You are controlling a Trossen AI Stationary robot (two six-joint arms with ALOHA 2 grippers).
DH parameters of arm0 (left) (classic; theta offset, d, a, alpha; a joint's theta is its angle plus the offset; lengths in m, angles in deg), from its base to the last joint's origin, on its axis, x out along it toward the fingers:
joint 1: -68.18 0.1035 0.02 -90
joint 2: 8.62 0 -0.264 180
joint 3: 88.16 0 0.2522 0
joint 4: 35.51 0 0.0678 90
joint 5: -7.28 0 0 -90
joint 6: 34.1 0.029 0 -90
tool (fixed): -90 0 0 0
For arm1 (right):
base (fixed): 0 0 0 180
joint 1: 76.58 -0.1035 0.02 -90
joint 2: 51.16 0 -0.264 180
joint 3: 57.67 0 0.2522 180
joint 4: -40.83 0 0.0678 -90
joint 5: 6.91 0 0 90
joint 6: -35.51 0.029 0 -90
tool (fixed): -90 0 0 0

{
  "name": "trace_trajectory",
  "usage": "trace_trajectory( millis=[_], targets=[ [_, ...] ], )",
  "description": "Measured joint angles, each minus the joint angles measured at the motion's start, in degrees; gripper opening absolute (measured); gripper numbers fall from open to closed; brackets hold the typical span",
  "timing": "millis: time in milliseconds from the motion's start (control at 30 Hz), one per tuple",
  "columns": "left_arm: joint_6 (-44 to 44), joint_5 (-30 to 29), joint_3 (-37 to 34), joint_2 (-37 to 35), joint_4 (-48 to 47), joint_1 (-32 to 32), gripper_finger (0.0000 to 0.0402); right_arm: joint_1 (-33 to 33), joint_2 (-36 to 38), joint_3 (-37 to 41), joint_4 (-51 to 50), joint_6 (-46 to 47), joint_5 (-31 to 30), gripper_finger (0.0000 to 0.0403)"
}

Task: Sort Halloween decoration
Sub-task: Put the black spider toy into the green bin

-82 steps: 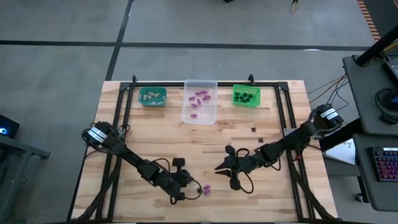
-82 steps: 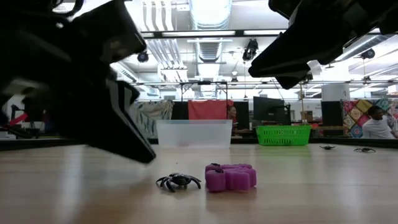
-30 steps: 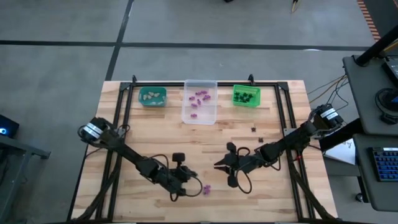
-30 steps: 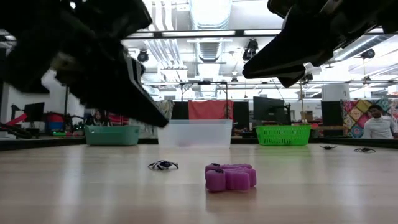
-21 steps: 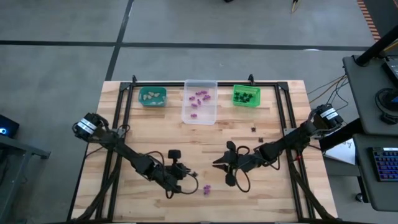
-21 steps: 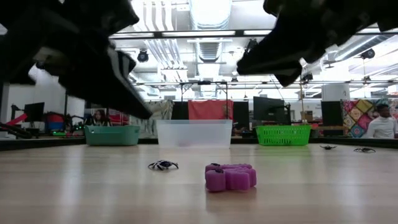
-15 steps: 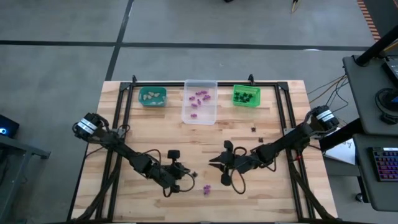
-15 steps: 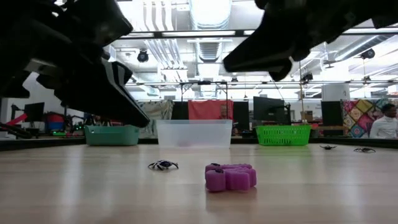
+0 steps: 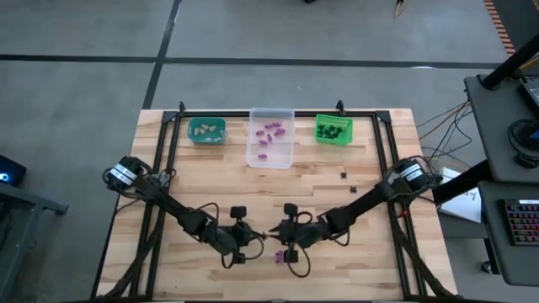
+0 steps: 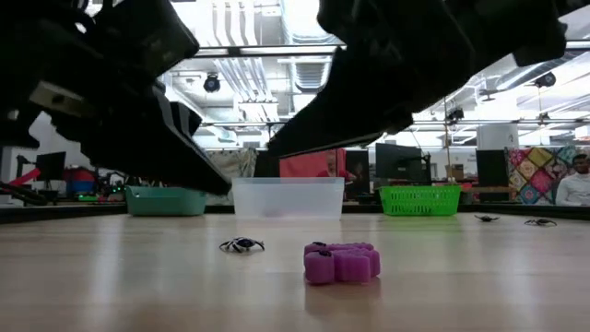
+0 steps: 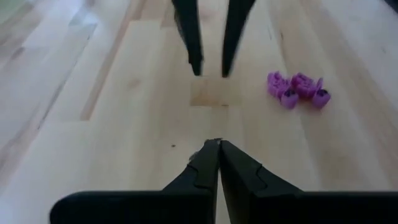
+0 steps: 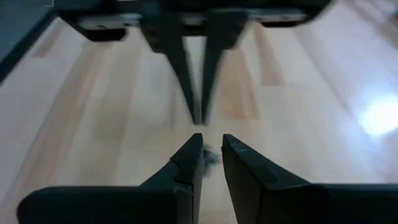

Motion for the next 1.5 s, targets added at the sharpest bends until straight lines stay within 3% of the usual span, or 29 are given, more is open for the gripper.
trace_trajectory(
  millis=[200,633,1100,1500],
  targets=[
    [-0.9,0.0,0.4,2.8,0.3,0.2,0.0,0.1,-1.5,-3.5,-10.3,1.6,-0.1,0.0054],
    [-2.3,0.9,0.2,7.5,2.8,1.4,0.0,0.0,-5.1,-9.5,-14.9,3.5,-0.1,0.0057],
    [-0.9,1.8,-1.2,5.9,2.1,1.7,0.0,-0.1,-4.4,-10.5,-21.2,6.3,0.0,0.0173],
    [-2.0,1.6,-1.3,5.3,2.1,1.7,0.0,-0.8,-3.1,-13.9,-32.5,17.6,3.4,0.0187]
  ],
)
